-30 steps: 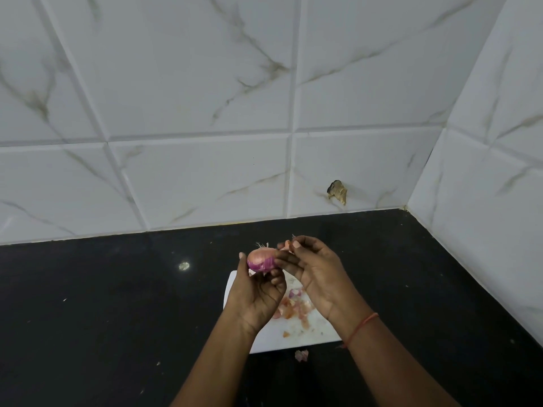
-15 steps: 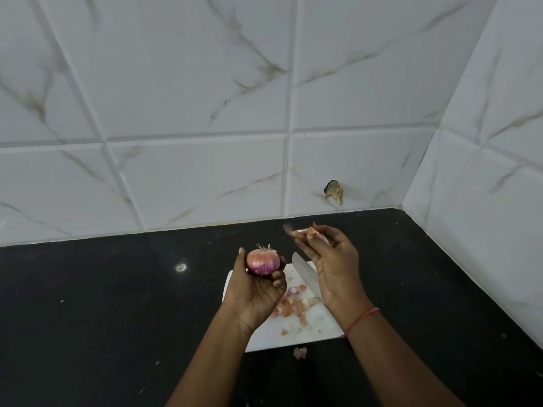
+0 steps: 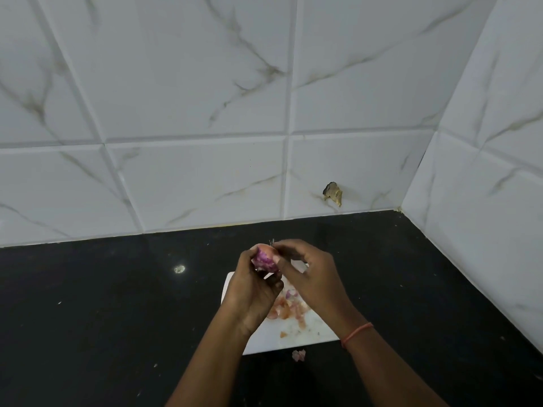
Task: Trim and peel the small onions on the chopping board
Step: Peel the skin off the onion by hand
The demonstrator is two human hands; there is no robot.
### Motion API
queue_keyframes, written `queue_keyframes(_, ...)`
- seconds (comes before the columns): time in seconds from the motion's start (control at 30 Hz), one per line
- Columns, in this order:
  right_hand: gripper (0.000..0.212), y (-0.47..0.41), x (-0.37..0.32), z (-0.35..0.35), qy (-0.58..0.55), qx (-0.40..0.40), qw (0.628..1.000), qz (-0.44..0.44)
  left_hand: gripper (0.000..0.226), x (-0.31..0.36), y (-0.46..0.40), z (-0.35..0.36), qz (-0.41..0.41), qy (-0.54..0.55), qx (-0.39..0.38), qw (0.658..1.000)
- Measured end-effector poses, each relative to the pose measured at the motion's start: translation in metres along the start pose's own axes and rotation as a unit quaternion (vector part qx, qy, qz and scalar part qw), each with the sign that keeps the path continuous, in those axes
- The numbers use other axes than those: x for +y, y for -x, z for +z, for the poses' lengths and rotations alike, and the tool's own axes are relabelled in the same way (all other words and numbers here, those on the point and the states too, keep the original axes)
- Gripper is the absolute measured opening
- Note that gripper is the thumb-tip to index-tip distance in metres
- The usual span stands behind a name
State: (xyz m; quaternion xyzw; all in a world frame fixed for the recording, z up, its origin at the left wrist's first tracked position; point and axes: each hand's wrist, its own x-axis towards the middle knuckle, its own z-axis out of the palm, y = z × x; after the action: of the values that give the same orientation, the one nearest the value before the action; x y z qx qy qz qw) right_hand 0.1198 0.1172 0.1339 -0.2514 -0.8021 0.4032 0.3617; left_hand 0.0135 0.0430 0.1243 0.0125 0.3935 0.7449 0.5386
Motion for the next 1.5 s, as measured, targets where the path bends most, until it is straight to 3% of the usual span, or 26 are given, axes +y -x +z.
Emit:
queue_keyframes(0.17, 0.026, 0.0015, -0.0020, 0.0048, 0.035, 0.024, 0.999, -0.031, 0.042, -0.0031, 0.0005, 0.0006, 0.012, -0.012, 0.019, 1.000)
queue_keyframes(0.37, 0.022, 0.0015, -0.0016, 0.0033, 0.041, 0.057, 0.994, -0.081, 0.037, -0.0015, 0.0032, 0.0061, 0.012, -0.017, 0.027, 0.999)
queue_keyframes(0.7, 0.024, 0.0028, -0.0001, 0.0036, 0.052, 0.058, 0.992, -0.096, 0.045, -0.0046, 0.0013, 0.0070, 0.018, -0.006, 0.026, 0.999)
queue_keyframes(1.2, 0.018, 0.0043, 0.0004, 0.0045, 0.036, 0.076, 0.993, -0.078, 0.049, -0.0040, 0.0017, 0.0057, 0.014, -0.019, 0.031, 0.999)
queue_keyframes(1.5, 0.016, 0.0071, -0.0046, 0.0069, 0.009, 0.060, 0.997, -0.056, 0.053, -0.0035, 0.0040, 0.0078, 0.060, -0.046, 0.063, 0.995)
